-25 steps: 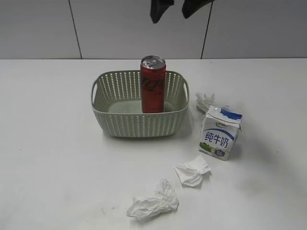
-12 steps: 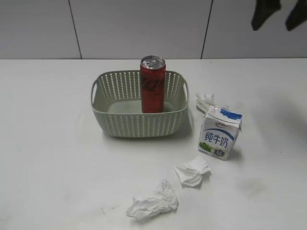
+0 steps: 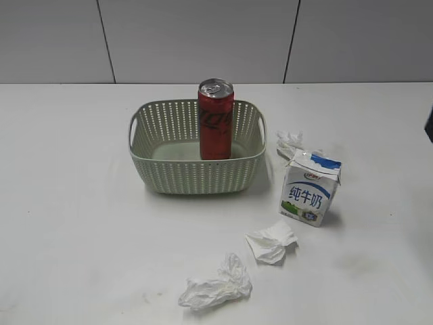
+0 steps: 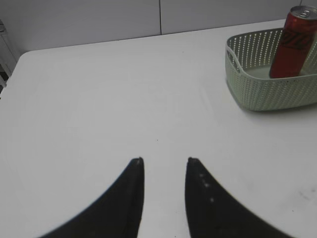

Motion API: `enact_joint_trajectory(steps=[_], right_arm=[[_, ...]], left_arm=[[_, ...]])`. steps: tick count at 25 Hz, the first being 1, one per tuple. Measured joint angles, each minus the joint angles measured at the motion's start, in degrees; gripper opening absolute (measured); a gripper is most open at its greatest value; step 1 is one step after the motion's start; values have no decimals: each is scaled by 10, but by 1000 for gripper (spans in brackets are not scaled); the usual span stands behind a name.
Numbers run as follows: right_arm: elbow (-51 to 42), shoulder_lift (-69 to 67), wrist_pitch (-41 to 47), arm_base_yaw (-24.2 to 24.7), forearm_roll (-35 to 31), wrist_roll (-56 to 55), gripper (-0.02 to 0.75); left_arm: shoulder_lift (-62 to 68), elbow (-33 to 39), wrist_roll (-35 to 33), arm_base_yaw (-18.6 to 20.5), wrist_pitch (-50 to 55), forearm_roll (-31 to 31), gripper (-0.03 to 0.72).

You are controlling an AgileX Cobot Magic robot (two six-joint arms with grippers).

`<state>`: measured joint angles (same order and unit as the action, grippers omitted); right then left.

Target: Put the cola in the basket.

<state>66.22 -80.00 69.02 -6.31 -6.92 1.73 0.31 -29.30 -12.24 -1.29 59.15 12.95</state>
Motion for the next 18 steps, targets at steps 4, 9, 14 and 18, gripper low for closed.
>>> enact_joint_trajectory(steps=[4, 9, 14, 18], right_arm=[[-112, 99, -42, 0, 0, 4, 591], [-229, 208, -89, 0, 0, 4, 591], [-310, 311, -119, 0, 0, 5, 591], [-353, 384, -119, 0, 0, 5, 591]], left_arm=[[0, 0, 0, 0, 0, 0, 230], [0, 0, 0, 0, 0, 0, 230], [0, 0, 0, 0, 0, 0, 230], [0, 0, 0, 0, 0, 0, 230]])
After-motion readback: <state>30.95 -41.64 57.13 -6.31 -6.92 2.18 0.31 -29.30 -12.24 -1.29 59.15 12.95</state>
